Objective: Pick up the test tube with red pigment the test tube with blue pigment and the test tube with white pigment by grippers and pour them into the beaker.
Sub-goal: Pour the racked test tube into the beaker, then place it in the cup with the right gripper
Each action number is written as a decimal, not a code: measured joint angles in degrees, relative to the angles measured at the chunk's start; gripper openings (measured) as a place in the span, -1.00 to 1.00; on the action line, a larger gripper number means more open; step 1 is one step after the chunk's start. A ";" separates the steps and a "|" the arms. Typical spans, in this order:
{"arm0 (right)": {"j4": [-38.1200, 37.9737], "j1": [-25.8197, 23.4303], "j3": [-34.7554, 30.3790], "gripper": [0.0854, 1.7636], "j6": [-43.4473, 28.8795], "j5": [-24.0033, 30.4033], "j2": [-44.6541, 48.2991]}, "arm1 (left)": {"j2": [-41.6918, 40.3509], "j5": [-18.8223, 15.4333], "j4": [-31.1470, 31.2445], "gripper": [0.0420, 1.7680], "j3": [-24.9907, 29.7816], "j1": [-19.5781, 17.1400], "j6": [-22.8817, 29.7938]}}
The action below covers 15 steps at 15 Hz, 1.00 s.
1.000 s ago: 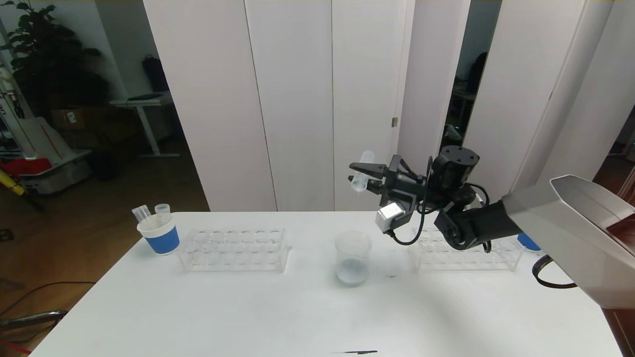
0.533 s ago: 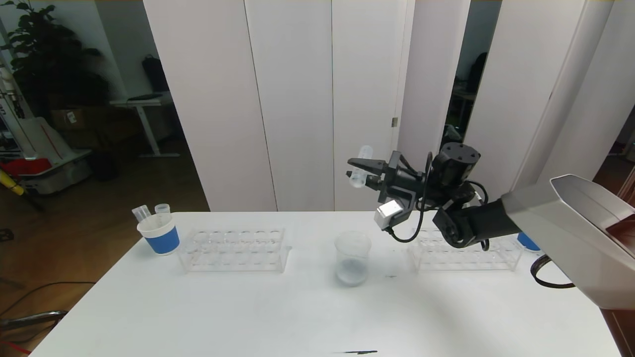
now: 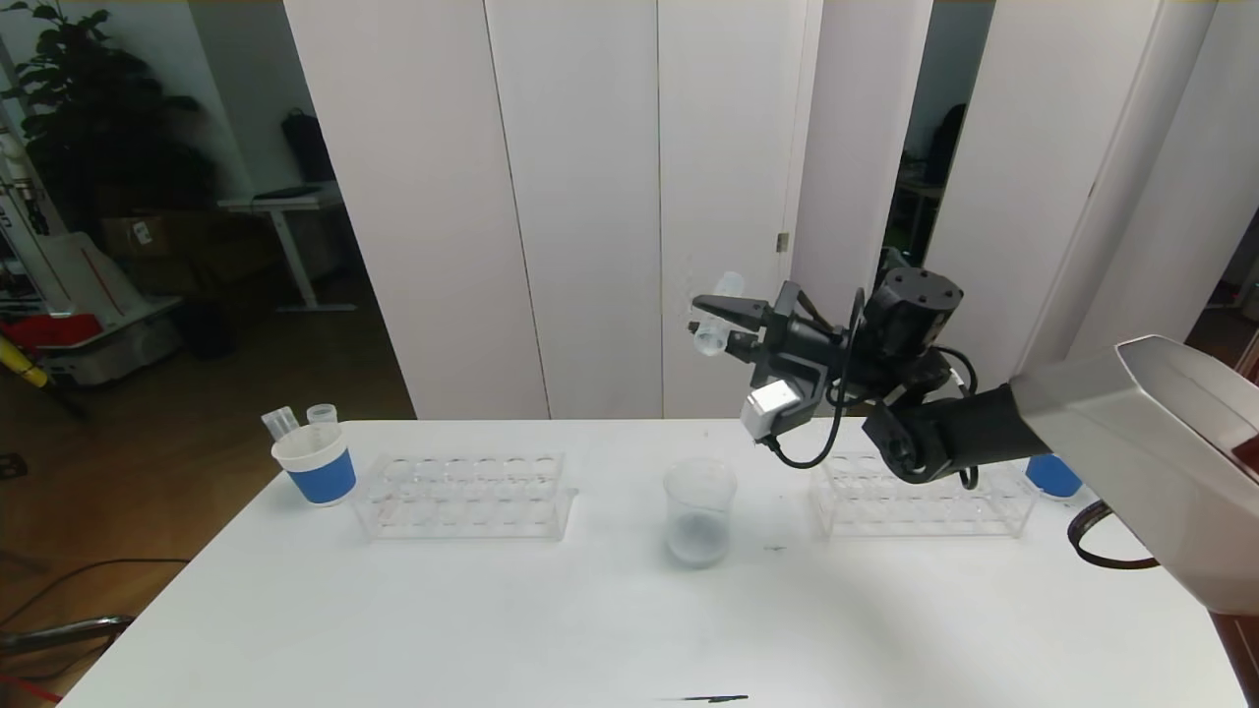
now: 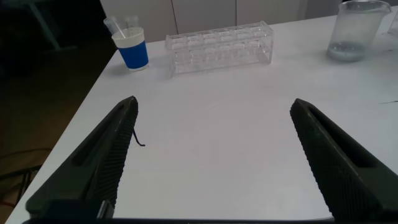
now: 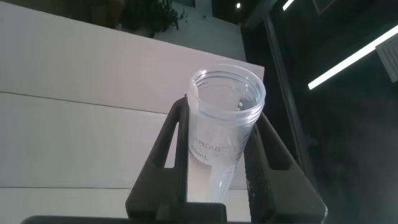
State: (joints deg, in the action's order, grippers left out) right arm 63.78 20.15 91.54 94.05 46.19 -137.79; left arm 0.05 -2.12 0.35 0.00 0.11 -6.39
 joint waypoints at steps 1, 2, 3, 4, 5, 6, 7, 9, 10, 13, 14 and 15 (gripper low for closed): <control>0.22 0.16 0.00 -0.40 -1.52 -1.87 0.50 | 0.00 0.01 -0.02 0.98 0.00 0.00 0.00; 0.30 0.49 0.05 -0.40 -3.07 -4.05 0.99 | 0.00 0.01 -0.02 0.98 0.00 0.00 0.00; 0.39 0.74 0.13 -0.40 -3.82 -5.29 1.35 | 0.00 0.01 -0.02 0.98 0.00 0.00 0.00; 0.44 0.95 0.30 -0.40 -4.11 -5.60 1.63 | 0.00 0.01 -0.02 0.98 0.00 0.00 0.00; 0.38 1.07 0.41 -0.40 -4.28 -5.75 1.93 | 0.00 0.01 -0.02 0.98 0.00 0.00 0.00; 0.38 1.12 0.52 -0.40 -4.44 -6.47 2.10 | 0.00 0.01 -0.02 0.98 0.00 -0.01 0.00; 0.38 1.15 0.61 -0.40 -5.11 -8.37 2.23 | 0.00 0.01 -0.02 0.98 0.00 -0.01 0.00; 0.60 1.12 0.72 -0.40 -9.24 -16.84 2.56 | 0.00 0.01 -0.02 0.98 0.00 -0.01 0.00; 0.88 1.43 0.79 -0.40 -12.06 -22.60 2.82 | 0.00 0.01 -0.02 0.98 0.00 0.00 0.00; 1.32 2.91 0.83 -0.40 -23.99 -41.16 3.75 | 0.00 0.01 0.00 0.98 0.00 -0.01 0.00; 1.40 3.28 0.83 -0.40 -27.76 -45.64 3.97 | 0.00 0.01 -0.02 0.98 0.00 -0.01 0.00; 1.43 3.49 0.83 -0.40 -30.83 -49.46 4.16 | 0.00 0.04 -0.02 0.98 0.00 0.00 0.00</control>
State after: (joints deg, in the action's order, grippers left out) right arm 65.21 23.64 92.37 63.22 -3.27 -133.63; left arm 0.05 -2.08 0.33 0.00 0.11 -6.39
